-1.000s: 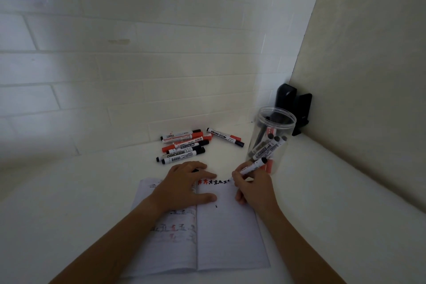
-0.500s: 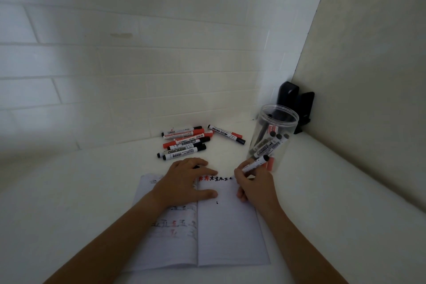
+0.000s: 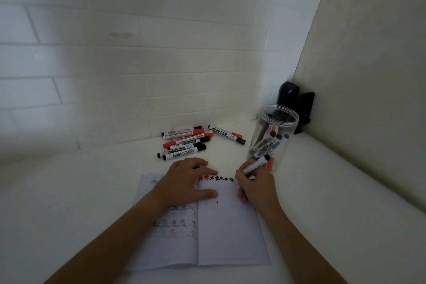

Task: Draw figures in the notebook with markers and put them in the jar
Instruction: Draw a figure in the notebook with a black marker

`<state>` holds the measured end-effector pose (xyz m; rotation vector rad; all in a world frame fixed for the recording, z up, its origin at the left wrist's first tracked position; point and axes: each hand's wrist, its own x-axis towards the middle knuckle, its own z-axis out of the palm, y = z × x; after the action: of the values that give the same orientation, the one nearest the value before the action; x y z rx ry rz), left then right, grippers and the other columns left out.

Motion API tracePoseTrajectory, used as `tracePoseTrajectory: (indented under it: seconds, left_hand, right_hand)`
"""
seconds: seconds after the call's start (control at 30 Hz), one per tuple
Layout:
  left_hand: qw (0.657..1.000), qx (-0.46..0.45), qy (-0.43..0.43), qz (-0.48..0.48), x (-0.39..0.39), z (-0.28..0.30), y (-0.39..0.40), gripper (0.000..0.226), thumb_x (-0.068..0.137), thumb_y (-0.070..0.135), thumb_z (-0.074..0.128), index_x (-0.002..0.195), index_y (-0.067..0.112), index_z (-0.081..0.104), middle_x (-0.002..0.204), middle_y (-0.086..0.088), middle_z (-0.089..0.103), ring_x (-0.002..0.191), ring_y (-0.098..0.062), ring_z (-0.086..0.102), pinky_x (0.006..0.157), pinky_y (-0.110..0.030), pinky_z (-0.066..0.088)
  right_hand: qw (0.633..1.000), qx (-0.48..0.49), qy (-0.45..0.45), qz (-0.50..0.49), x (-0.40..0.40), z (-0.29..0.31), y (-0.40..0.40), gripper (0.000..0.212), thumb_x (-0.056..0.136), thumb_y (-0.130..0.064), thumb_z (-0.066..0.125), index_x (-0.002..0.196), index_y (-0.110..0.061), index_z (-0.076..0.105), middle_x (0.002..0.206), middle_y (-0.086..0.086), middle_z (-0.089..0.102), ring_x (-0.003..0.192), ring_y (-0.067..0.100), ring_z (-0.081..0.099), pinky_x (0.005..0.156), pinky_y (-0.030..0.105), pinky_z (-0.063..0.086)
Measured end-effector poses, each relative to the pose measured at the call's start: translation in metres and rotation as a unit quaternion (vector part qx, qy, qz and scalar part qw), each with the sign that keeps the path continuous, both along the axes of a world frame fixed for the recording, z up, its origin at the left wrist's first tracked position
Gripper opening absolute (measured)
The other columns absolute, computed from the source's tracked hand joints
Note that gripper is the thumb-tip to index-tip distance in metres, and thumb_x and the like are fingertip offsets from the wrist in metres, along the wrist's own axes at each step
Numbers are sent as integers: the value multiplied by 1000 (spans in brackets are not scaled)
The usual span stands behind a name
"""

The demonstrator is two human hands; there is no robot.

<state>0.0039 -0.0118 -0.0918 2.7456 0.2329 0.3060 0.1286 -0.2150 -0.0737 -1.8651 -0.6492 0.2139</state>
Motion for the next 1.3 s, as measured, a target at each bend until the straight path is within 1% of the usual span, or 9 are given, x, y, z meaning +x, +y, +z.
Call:
tracePoseTrajectory:
  seconds: [0.27,0.4,0.53,0.83,0.93,1.0,1.13,1.2,1.3]
  left_hand:
    - [1000,-2,0,1,-1,2,-1,71,74,91,43,136,57,47,151,18,38,141,-2,28,119,-41,21]
    - [1000,-1,-1,0,-1,1,-1,70,75,91,45,136,57,47,151,18,38,140,-2,29,119,-42,23]
    - [1000,0,-1,2,-1,1,-1,70,75,91,45,136,57,47,151,18,39,140,-2,29,119,-43,24]
    - [1000,7,-9,0,1,-1,0,71,78,89,43,138,52,48,148,17,42,138,-1,33,117,-37,26]
    - [997,-60,-57,3,1,-3,3,49,93,61,36,132,42,59,138,17,51,129,4,40,111,-28,32]
    - [987,-124,-96,24,1,-5,5,45,92,37,34,123,33,66,127,16,56,121,5,45,106,-23,36]
    - [979,-123,-146,73,4,-8,9,44,85,-9,47,110,19,70,113,6,62,106,-8,55,98,-29,47]
    - [979,-112,-155,75,6,-9,11,49,82,-18,48,110,16,71,112,2,63,105,-11,55,96,-29,48]
    - [979,-93,-166,66,7,-10,12,55,82,-20,48,115,19,69,115,3,62,107,-12,55,94,-25,47]
  right_hand:
    - [1000,18,8,-12,1,0,0,17,99,-11,63,88,2,63,54,16,66,38,21,60,42,31,54]
    - [1000,14,9,-7,1,0,2,13,99,-12,64,90,-2,63,56,17,67,38,18,60,41,26,51]
    - [1000,8,-3,20,-1,2,1,13,97,-9,63,86,-2,62,58,19,65,40,20,59,43,29,51]
    - [999,17,-20,31,-3,4,0,16,98,-9,61,86,1,60,58,21,63,38,15,55,40,26,47]
    - [999,37,-23,19,-3,3,-1,16,99,-12,62,86,-4,63,54,14,64,37,14,54,39,24,44]
    - [998,53,-27,21,-5,4,-1,13,99,-11,63,88,-6,63,55,8,63,38,13,53,39,22,43]
    - [996,70,-41,41,-6,8,-1,9,99,-9,63,90,-8,63,55,-5,59,41,9,51,41,18,42]
    - [994,84,-46,52,-5,8,0,9,97,-9,67,90,-13,64,54,-6,57,42,10,50,42,23,42]
    - [991,102,-50,66,-5,8,0,9,95,-10,71,93,-18,66,60,-5,61,45,12,52,43,28,45]
